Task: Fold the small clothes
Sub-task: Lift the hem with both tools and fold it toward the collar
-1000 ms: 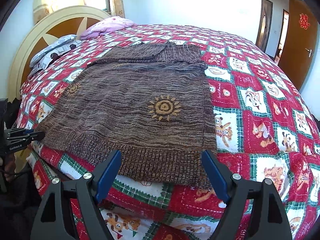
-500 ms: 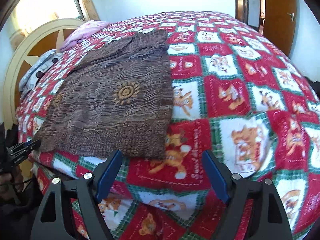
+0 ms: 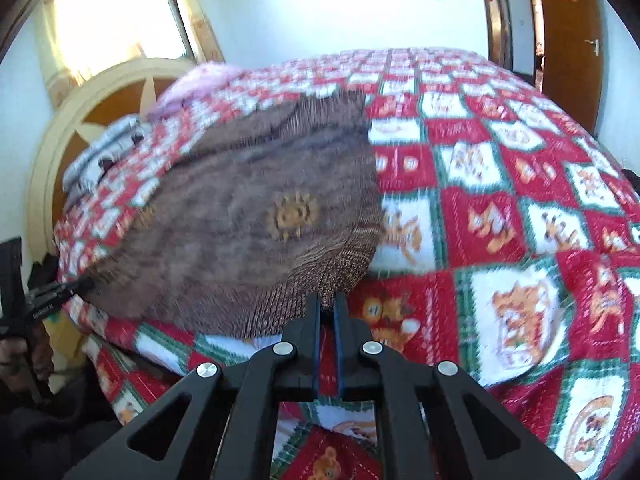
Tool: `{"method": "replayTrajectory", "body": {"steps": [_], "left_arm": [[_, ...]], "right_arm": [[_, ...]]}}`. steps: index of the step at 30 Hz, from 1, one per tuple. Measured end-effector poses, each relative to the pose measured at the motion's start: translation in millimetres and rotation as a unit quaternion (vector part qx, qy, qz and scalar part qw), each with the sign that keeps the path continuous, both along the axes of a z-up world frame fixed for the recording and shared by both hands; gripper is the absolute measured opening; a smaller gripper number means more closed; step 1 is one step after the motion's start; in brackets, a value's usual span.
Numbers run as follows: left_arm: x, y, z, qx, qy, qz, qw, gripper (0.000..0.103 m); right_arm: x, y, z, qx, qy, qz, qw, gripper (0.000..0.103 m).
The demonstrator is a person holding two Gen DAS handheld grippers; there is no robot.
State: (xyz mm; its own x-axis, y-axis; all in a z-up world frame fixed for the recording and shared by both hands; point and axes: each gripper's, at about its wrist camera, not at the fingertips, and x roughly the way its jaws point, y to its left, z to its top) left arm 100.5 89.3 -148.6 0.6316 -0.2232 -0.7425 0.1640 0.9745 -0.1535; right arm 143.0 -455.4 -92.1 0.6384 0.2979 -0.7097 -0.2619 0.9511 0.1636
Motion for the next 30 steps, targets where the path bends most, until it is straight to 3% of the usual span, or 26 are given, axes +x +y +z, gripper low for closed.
{"method": "replayTrajectory", "body": {"steps": [4,8,12,16,20,22,30], "left_arm": [[0.0,6.1,5.7,-0.013,-0.007,0.004,0.9999,0.004],[4.3,5.6,-10.2,-0.023,0.021,0.006,0.9995,0.004],[6.9,0.5,-26.0,-0.011,0.037,0.010,0.9992,0.005],[9.3,4.6,-31.3,-0.028,0.043,0.021,0.9984,0.009],[8.0,1.5,-29.7,-0.019,0.033,0.005,0.9992,0.005],[6.8,2.8,-23.4,-0.020,0.025,0.000,0.9995,0.004],[8.5,20.3,11.8,-0.075,-0.010,-0.001,0.9971,0.004]], "right_arm": [[-1.5,-1.8,4.0,-0.017,0.000,-0.010,1.000,0.005],[2.8,-4.3,-9.5,-0.023,0.023,-0.012,0.999,0.005],[8.0,-9.4,-22.6,0.010,0.051,-0.009,0.999,0.006],[13.8,-14.1,-29.8,0.043,0.063,-0.018,0.997,0.009],[12.3,-12.1,-27.2,0.043,0.056,-0.013,0.997,0.006],[6.2,-12.6,-14.6,0.042,0.029,-0.012,0.999,0.005],[0.4,-18.5,9.3,0.062,-0.021,-0.021,0.998,0.005]]}}
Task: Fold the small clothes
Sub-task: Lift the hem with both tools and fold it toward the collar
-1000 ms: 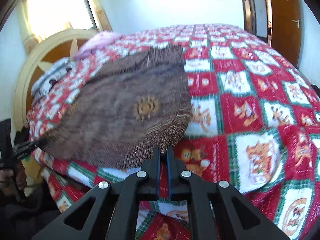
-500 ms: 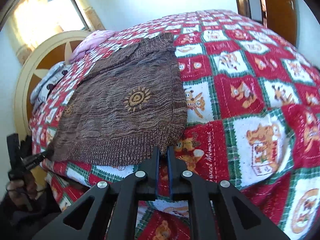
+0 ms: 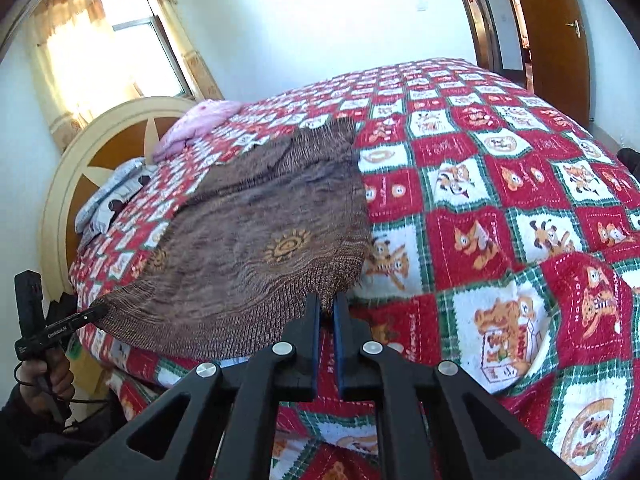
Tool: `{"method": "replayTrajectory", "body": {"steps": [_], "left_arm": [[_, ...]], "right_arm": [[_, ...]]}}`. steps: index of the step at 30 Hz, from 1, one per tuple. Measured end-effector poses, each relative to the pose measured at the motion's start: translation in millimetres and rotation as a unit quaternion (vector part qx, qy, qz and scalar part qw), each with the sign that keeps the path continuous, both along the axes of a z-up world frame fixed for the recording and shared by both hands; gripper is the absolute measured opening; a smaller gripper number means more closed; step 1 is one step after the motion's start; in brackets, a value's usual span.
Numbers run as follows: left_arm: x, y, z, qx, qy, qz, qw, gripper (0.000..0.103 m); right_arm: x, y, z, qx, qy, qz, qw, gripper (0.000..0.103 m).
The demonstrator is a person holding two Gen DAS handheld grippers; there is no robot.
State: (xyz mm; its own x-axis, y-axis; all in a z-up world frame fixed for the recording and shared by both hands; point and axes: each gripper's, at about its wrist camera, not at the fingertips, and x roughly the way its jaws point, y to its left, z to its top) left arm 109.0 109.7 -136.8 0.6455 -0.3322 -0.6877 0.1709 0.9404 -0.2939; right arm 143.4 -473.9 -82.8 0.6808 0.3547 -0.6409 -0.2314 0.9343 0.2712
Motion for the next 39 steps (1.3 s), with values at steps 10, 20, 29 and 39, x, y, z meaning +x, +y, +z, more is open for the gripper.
{"method": "replayTrajectory", "body": {"steps": [10,20,29,39], "left_arm": [[26.0,6.4,12.0,-0.020,-0.006,0.004,0.9998,0.004],[58.1,19.9,35.6,-0.052,-0.037,0.030,0.9975,0.004],[91.9,23.5,38.9,-0.042,-0.034,0.058,0.9968,0.004],[135.1,20.0,52.0,0.012,-0.064,0.080,0.9947,0.004]], "right_arm": [[17.5,8.0,21.0,0.006,-0.034,0.001,0.999,0.005],[46.9,20.9,47.7,0.001,-0.064,0.011,0.998,0.005],[87.7,39.2,65.9,-0.011,-0.082,0.028,0.996,0.005],[141.4,58.2,83.4,-0.029,-0.089,0.037,0.995,0.005]]}}
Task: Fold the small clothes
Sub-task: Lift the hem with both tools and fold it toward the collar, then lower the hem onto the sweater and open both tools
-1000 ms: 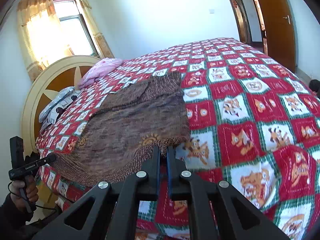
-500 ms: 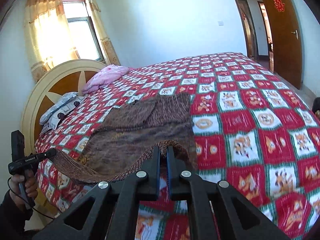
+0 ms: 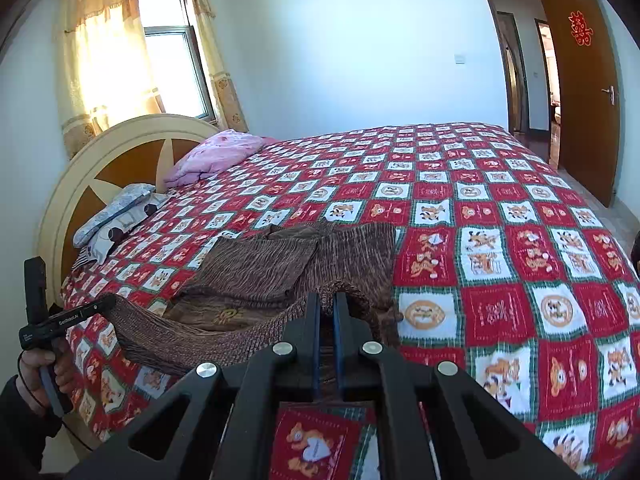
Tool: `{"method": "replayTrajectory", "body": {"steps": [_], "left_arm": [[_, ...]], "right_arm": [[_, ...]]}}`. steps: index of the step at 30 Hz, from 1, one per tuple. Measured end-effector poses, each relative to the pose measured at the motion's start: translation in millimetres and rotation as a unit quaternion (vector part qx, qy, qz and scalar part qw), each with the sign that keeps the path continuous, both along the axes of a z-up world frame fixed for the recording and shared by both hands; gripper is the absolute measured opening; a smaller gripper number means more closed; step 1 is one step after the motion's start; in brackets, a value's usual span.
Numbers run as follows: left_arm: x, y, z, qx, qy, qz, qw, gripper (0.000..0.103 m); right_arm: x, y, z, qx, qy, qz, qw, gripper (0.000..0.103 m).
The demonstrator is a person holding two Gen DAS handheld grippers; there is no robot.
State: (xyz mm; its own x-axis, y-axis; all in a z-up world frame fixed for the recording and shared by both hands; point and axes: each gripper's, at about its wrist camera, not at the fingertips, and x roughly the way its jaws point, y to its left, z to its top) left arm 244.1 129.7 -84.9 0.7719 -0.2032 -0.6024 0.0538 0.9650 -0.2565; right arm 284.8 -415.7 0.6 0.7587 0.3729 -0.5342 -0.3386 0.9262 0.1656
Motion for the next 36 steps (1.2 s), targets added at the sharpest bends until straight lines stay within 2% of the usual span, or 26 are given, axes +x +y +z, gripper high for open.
{"method": "replayTrajectory", "body": {"steps": [8,24,36], "left_arm": [[36.2,-3.7,6.2,0.022,-0.003,0.003,0.9998,0.004],[114.1,4.3,22.5,0.020,-0.010,0.032,0.9993,0.004],[177.6,-5.1,-3.3,0.039,0.023,0.039,0.9982,0.004]], "right_arm": [[44.4,8.9,9.6,-0.016,0.000,-0.003,1.000,0.005],[120.0,26.7,13.3,-0.021,0.012,-0.017,1.000,0.005],[191.1,29.7,-5.0,-0.036,0.040,-0.048,0.997,0.005]]}}
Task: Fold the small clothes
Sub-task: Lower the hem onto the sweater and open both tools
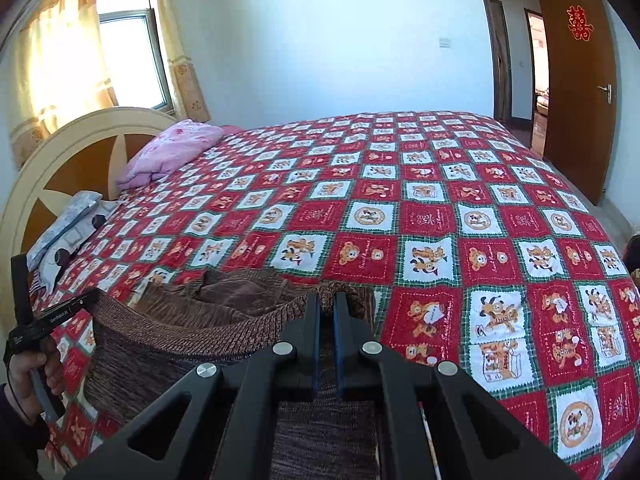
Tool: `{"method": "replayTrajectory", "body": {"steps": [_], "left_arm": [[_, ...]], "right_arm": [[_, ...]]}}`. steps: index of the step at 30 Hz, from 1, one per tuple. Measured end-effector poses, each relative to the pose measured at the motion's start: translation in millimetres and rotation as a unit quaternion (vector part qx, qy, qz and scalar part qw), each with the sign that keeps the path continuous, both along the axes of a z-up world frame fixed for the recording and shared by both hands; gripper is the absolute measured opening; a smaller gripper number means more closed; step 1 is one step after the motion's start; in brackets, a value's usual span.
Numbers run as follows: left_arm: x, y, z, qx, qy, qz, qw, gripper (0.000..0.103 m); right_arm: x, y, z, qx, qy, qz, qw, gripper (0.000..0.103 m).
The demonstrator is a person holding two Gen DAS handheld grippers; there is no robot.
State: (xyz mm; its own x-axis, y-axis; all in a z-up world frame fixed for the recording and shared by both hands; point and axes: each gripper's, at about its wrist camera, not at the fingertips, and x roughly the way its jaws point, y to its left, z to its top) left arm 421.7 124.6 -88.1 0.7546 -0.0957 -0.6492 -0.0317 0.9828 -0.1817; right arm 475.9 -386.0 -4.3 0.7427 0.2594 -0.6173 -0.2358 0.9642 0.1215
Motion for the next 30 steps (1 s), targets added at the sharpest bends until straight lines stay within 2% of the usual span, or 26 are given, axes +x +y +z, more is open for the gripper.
{"method": "replayTrajectory", "body": {"steps": [6,11,13,15,16,18,19,21,23,25,27,28,29,30], "left_arm": [[35.6,-1.8,-21.4,0.013,0.026,0.010,0.9995,0.004],[61.7,-0.2,-47.3,0.017,0.053,0.021,0.9982,0.006],[64.1,1.7,-53.3,0.020,0.057,0.034,0.9976,0.012],[58.7,6.7,-52.6,0.012,0.053,0.050,0.9972,0.018],[53.0,10.6,-49.6,0.018,0.044,0.065,0.9968,0.020],[32.8,19.1,-37.3,0.041,0.015,0.093,0.9947,0.029],[23.0,19.9,-32.4,0.049,0.004,0.088,0.9949,0.033],[11.8,17.2,-29.2,0.083,0.004,0.080,0.9934,0.059],[5.0,2.5,-32.3,0.124,0.015,0.058,0.9905,0.064],[9.3,-15.2,-37.6,0.157,0.022,0.036,0.9867,0.064],[25.5,-40.8,-45.4,0.225,0.023,0.027,0.9738,0.066],[34.4,-46.8,-48.3,0.246,0.023,0.030,0.9684,0.066],[47.3,-52.4,-51.1,0.279,0.018,0.038,0.9595,0.066],[61.1,-49.0,-53.0,0.303,0.019,0.066,0.9506,0.066]], "right_arm": [[47.7,10.9,-23.0,-0.021,0.032,-0.011,0.999,0.005],[97.2,16.8,-65.2,-0.030,0.092,-0.020,0.995,0.006],[107.9,13.5,-78.3,-0.042,0.092,-0.043,0.994,0.014],[105.3,10.1,-79.2,-0.037,0.079,-0.052,0.995,0.035],[100.0,5.9,-77.6,-0.027,0.071,-0.055,0.996,0.037],[88.2,4.6,-74.0,-0.025,0.070,-0.050,0.996,0.038],[79.6,8.3,-72.8,-0.033,0.075,-0.037,0.996,0.038],[68.9,21.6,-75.0,-0.045,0.092,0.006,0.995,0.038],[63.5,49.7,-86.3,-0.079,0.125,0.069,0.987,0.038],[70.9,75.7,-99.6,-0.118,0.137,0.097,0.979,0.038],[88.2,86.0,-106.4,-0.127,0.139,0.081,0.979,0.038],[104.5,83.4,-103.6,-0.114,0.122,0.048,0.985,0.038],[111.4,77.9,-100.7,-0.103,0.113,0.023,0.988,0.038],[118.1,67.3,-95.9,-0.085,0.106,-0.018,0.991,0.038]]}}
